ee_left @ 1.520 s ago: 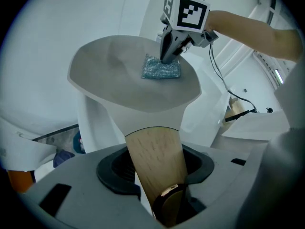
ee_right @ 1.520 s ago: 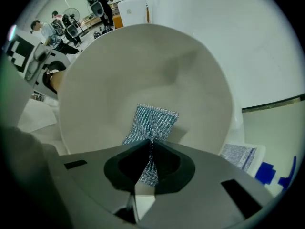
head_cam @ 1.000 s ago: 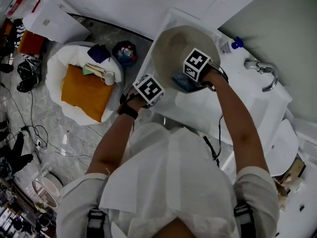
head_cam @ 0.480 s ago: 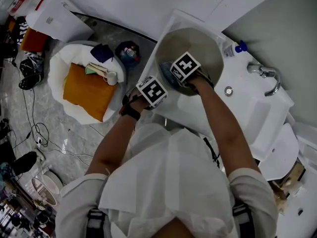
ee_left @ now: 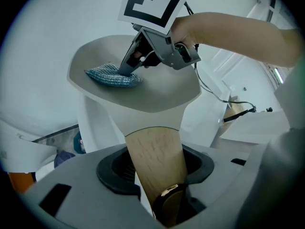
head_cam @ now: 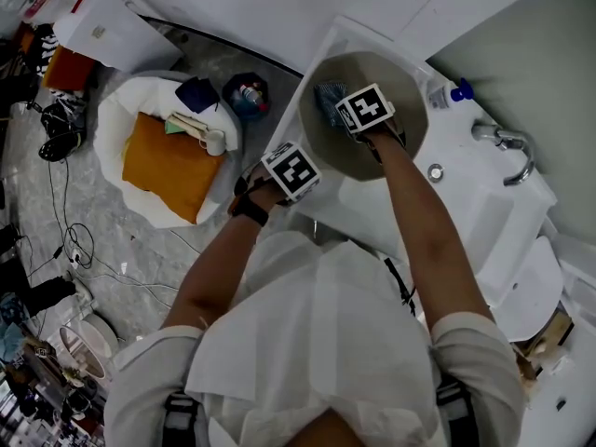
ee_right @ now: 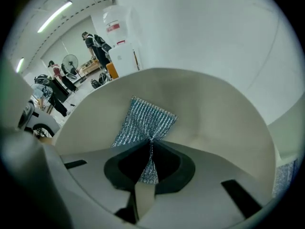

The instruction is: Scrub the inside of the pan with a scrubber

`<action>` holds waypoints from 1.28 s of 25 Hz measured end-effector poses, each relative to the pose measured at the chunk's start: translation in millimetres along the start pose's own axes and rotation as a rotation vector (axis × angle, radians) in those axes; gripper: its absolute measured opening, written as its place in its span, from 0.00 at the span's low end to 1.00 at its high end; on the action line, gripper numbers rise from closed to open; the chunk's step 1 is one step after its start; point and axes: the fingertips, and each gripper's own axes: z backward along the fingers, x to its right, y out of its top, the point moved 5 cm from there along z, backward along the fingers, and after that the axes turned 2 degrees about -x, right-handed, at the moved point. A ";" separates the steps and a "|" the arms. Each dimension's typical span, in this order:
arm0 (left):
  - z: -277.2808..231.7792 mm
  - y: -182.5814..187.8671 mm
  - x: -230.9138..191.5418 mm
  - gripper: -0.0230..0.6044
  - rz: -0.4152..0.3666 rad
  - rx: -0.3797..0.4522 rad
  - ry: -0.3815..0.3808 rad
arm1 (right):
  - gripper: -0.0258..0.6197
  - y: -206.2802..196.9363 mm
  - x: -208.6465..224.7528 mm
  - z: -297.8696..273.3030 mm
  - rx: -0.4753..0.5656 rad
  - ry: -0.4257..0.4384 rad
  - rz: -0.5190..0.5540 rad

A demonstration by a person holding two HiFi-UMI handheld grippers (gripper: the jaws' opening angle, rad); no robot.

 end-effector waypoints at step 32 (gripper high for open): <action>1.2 1.0 -1.8 0.39 -0.004 0.005 0.001 | 0.08 -41.7 -31.7 3.8 -0.144 0.078 0.060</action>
